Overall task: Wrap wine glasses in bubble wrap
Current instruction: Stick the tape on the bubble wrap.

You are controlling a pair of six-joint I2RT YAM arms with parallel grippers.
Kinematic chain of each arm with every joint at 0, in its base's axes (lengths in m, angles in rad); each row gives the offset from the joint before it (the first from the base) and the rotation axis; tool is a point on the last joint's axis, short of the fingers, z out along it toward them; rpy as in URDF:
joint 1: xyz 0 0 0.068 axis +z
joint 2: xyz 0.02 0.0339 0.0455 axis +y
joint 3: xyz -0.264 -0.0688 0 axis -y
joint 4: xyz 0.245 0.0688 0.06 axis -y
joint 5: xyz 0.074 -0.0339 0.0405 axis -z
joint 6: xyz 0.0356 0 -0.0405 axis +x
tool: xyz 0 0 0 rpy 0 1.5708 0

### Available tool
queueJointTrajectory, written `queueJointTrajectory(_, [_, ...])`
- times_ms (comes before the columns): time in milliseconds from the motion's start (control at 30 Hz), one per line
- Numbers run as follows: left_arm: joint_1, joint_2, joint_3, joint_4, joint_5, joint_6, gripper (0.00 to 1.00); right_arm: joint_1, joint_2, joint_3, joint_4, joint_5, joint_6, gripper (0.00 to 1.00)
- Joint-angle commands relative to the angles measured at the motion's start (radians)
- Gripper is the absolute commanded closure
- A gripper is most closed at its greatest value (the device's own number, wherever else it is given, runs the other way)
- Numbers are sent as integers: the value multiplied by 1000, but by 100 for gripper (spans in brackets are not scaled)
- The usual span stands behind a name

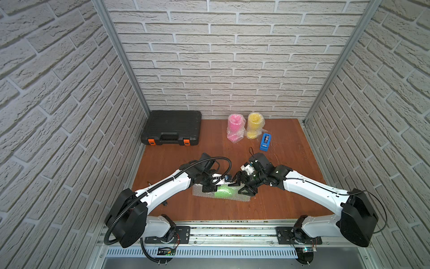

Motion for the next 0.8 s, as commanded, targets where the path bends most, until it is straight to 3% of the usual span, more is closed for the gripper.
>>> queueJointTrajectory(0, [-30, 27, -32, -116, 20, 50, 100, -20, 17, 56, 124, 84, -20, 23])
queueJointTrajectory(767, [-32, 27, -39, -121, 6, 50, 100, 12, 23, 163, -16, 201, -86, 28])
